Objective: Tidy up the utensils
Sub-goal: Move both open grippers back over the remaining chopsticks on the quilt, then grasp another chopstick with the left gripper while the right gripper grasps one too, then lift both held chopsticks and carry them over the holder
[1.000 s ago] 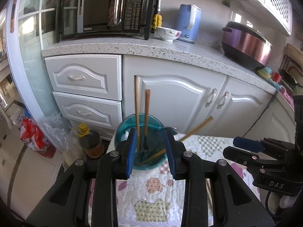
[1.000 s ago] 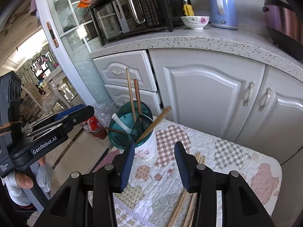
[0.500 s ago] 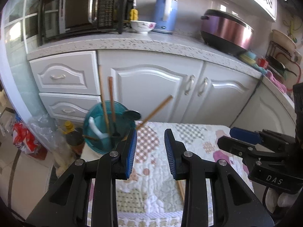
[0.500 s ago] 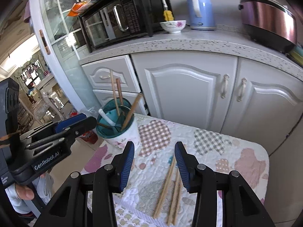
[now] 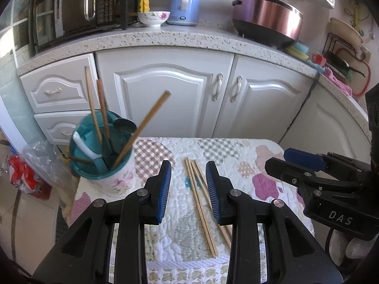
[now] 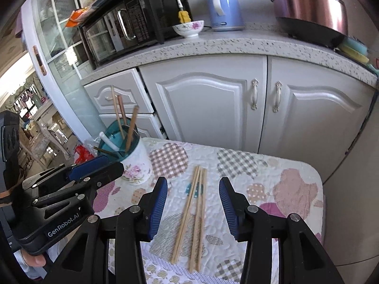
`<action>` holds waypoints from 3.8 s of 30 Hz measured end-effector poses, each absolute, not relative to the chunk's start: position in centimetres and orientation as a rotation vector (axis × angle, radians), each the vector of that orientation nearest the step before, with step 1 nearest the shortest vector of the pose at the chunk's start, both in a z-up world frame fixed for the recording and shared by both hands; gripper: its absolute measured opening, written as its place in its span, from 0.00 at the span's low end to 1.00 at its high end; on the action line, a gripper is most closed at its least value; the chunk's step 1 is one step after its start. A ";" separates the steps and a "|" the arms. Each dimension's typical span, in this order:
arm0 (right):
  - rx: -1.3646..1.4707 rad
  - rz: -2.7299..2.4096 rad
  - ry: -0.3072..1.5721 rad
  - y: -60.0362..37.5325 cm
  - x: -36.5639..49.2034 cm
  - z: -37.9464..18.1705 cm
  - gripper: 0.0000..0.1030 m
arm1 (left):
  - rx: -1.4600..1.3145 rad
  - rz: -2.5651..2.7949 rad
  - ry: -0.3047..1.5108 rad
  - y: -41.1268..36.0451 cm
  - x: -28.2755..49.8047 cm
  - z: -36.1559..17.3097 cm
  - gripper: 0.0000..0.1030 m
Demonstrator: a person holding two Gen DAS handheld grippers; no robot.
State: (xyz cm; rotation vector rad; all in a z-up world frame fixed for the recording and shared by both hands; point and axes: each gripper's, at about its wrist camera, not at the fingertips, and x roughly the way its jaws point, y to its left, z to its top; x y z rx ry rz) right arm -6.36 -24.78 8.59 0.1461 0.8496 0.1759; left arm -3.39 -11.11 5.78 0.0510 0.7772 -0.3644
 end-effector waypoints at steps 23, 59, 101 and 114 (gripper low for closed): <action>0.203 0.195 1.166 -26.2 -0.9 -5.5 0.44 | 0.032 -0.338 1.036 -9.0 0.5 -4.1 0.29; 0.097 0.145 1.246 -27.5 2.1 -8.5 0.20 | 0.096 -0.456 1.172 -14.7 6.4 -10.6 0.16; 0.250 0.321 1.023 -29.5 1.2 1.8 0.05 | -0.048 -0.582 0.998 -10.3 2.9 0.1 0.04; 0.195 0.441 0.827 -25.1 -3.0 12.2 0.05 | -0.091 -0.586 0.831 -2.7 -1.4 9.7 0.04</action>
